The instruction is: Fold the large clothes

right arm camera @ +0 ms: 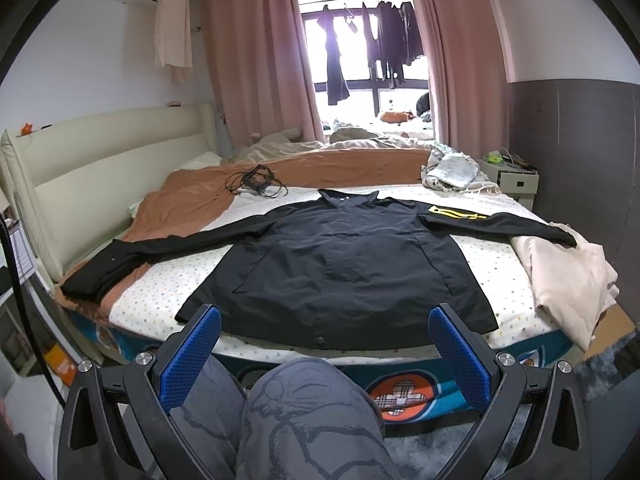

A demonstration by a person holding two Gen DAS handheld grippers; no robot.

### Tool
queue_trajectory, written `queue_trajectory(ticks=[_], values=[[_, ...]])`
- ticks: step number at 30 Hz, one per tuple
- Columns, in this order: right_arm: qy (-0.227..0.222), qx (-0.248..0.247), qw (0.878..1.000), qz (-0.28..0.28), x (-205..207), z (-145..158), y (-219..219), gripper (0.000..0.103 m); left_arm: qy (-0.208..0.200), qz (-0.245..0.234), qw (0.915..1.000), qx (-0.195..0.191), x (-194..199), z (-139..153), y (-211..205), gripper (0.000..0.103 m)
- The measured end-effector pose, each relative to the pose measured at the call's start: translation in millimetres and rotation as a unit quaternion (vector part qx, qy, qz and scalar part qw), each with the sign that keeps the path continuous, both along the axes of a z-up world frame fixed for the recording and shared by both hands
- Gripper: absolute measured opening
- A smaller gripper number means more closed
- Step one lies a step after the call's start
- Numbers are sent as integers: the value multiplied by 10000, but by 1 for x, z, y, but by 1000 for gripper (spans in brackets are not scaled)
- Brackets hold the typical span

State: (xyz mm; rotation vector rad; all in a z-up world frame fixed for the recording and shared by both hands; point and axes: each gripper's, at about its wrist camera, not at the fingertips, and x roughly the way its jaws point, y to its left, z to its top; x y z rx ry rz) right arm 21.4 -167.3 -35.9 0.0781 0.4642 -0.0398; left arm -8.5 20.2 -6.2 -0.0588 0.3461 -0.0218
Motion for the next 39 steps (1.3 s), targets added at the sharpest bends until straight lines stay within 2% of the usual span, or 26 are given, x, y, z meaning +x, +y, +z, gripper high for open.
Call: queue_trajectory(ticks=[39], values=[[87, 11, 9999, -62, 4, -5, 0, 103, -55, 21, 10000, -53, 1, -1, 5, 103]])
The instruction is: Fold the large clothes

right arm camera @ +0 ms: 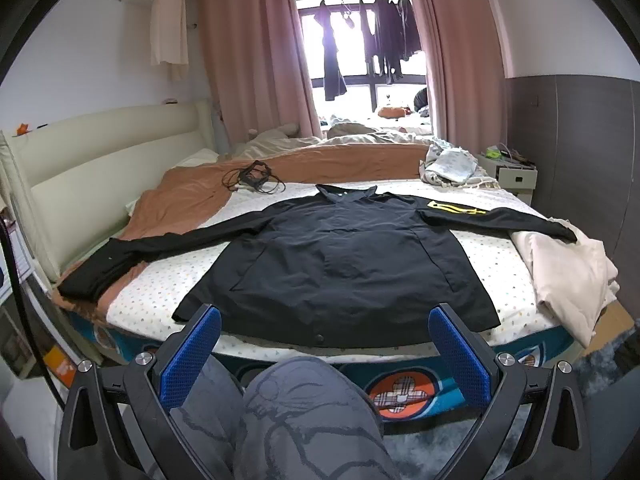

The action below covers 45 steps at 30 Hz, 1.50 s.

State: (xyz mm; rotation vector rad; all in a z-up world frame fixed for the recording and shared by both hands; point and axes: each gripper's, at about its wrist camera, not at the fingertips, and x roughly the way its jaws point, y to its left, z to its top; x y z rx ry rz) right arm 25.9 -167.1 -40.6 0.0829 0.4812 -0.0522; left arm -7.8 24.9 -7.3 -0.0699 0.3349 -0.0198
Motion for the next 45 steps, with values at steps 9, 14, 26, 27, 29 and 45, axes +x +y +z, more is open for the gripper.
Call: queue_trajectory(ticks=[9, 14, 26, 27, 29, 45], values=[[94, 37, 9999, -19, 30, 0, 0, 103, 99, 50, 9999, -49, 25, 0, 7, 103], [101, 151, 9998, -14, 49, 0, -2, 103, 156, 129, 9997, -101, 43, 0, 12, 103], [273, 144, 9995, 85, 118, -1, -4, 103, 404, 329, 9985, -195, 111, -8, 21, 103], [277, 136, 9995, 99, 127, 0, -3, 103, 422, 356, 9983, -202, 118, -8, 22, 103], [294, 129, 9994, 131, 145, 1, 0, 103, 445, 396, 9980, -224, 131, -8, 26, 103], [488, 406, 9973, 366, 283, -10, 37, 103, 984, 879, 9908, -288, 234, -22, 77, 103]])
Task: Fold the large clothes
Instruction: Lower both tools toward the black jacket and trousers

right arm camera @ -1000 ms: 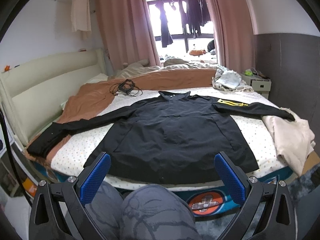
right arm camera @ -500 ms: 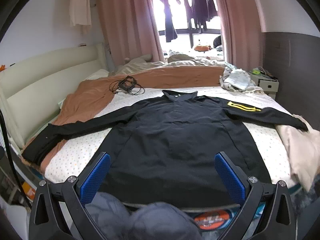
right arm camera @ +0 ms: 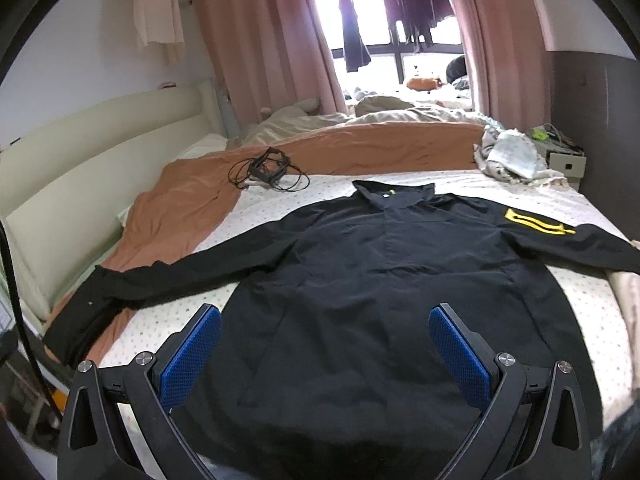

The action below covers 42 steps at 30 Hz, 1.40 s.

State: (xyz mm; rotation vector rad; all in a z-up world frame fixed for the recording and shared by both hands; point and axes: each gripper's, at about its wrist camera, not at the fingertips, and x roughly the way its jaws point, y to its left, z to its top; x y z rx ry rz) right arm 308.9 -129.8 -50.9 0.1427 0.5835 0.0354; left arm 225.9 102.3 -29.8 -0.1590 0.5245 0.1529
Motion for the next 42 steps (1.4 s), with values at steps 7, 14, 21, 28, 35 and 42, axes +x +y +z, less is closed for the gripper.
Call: queue_trajectory(ticks=[7, 14, 21, 28, 35, 42], values=[[201, 203, 9994, 171, 61, -13, 20, 103, 297, 263, 9992, -59, 44, -10, 25, 103], [474, 356, 9976, 356, 125, -33, 42, 103, 555, 500, 9972, -78, 87, -22, 46, 103], [653, 445, 9965, 268, 181, -44, 53, 103, 723, 715, 9948, -85, 123, -35, 66, 103], [854, 330, 9951, 364, 226, -55, 63, 103, 960, 823, 9918, -208, 160, -58, 88, 100], [1100, 185, 9932, 324, 270, -74, 66, 103, 1291, 1041, 9844, -579, 200, -88, 124, 88], [1279, 210, 9908, 398, 297, -92, 71, 103, 1640, 1412, 9708, -1031, 236, -117, 160, 84]])
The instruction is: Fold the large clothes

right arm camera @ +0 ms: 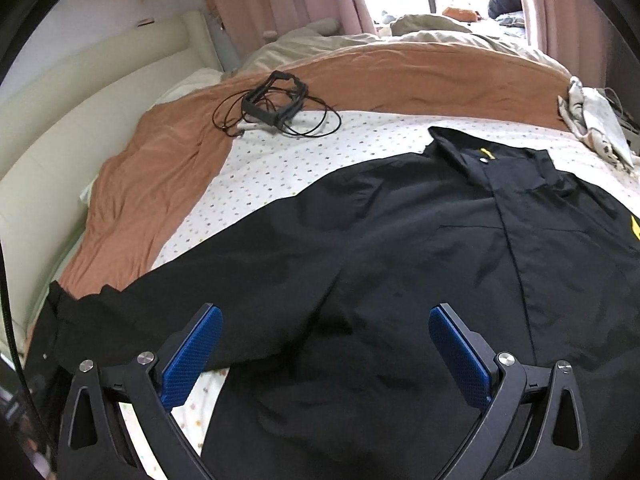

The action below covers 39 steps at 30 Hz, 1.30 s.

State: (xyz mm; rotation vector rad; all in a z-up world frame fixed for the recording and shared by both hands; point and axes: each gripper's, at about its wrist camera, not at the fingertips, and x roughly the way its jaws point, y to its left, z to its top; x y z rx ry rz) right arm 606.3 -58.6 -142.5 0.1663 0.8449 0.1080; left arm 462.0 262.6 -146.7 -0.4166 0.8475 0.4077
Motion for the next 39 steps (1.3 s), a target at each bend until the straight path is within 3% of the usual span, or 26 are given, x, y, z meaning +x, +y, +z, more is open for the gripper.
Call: queue_trajectory(ticks=[4, 7, 9, 10, 13, 14, 17, 21, 24, 27, 30, 37, 39], values=[[58, 16, 9999, 85, 13, -7, 3, 101, 229, 278, 9992, -176, 24, -20, 17, 84], [134, 102, 9998, 132, 22, -13, 4, 91, 484, 460, 9977, -152, 43, -37, 24, 84], [148, 193, 9997, 97, 25, -16, 0, 83, 553, 540, 9966, -290, 54, -50, 29, 77], [169, 259, 9995, 97, 25, -18, -1, 81, 561, 562, 9961, -397, 60, -56, 31, 68], [330, 509, 9981, 110, 29, -30, -7, 67, 517, 452, 9954, -675, 68, -61, 33, 19], [398, 573, 9975, 106, 30, -34, -7, 62, 600, 393, 9960, -540, 71, -57, 27, 17], [625, 819, 9946, 112, 36, -54, -7, 51, 438, 236, 9986, -180, 70, -37, 14, 8], [972, 1101, 9890, 183, 42, -83, -2, 40, 5, 12, 9997, -237, 65, 1, 9, 6], [1203, 1249, 9844, 285, 43, -101, 5, 40, -309, -134, 9993, -152, 67, 36, 2, 5], [1220, 1218, 9845, 333, 40, -96, 7, 40, -620, -338, 9975, -4, 73, 75, -10, 5], [1129, 1511, 9818, 239, 34, -83, -7, 40, -919, -580, 9939, 188, 79, 116, -31, 5], [854, 1652, 9822, -268, 0, -55, -48, 42, -1461, -1230, 9800, 554, 94, 195, -99, 5], [757, 1751, 9808, -395, -14, -43, -61, 61, -1636, -1396, 9751, 544, 95, 214, -118, 5]])
